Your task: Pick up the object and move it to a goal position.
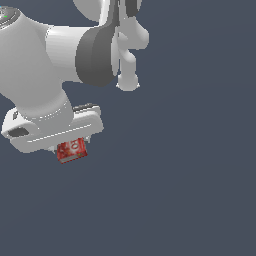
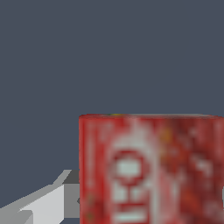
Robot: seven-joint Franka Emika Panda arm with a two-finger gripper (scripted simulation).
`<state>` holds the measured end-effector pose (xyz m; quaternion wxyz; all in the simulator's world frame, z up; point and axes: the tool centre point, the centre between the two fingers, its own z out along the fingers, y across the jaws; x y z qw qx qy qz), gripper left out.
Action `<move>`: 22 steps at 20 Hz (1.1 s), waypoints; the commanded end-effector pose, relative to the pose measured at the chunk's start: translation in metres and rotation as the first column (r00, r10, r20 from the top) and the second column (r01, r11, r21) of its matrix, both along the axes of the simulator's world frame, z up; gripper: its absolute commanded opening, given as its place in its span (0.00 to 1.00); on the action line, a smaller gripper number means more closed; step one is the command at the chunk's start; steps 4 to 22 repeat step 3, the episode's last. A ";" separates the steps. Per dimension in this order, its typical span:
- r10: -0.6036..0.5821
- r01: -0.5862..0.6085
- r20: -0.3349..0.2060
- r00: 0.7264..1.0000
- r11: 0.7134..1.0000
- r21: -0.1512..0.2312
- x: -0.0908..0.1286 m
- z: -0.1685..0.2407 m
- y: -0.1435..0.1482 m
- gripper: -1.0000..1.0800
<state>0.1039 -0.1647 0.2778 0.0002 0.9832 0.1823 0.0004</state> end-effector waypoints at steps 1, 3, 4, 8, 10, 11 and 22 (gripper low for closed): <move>0.001 -0.001 -0.001 1.000 1.000 0.000 0.001 0.002 -0.001 0.00; 0.001 -0.001 -0.001 1.000 1.000 0.000 0.001 0.002 -0.001 0.00; 0.001 -0.001 -0.001 1.000 1.000 0.000 0.001 0.002 -0.001 0.00; 0.001 -0.001 -0.001 1.000 1.000 0.000 0.001 0.002 -0.001 0.00; 0.001 -0.001 -0.001 1.000 1.000 0.000 0.001 0.002 -0.001 0.00; 0.001 -0.001 -0.001 1.000 1.000 0.000 0.001 0.002 -0.001 0.00; 0.001 -0.001 -0.001 1.000 1.000 0.000 0.001 0.002 -0.001 0.00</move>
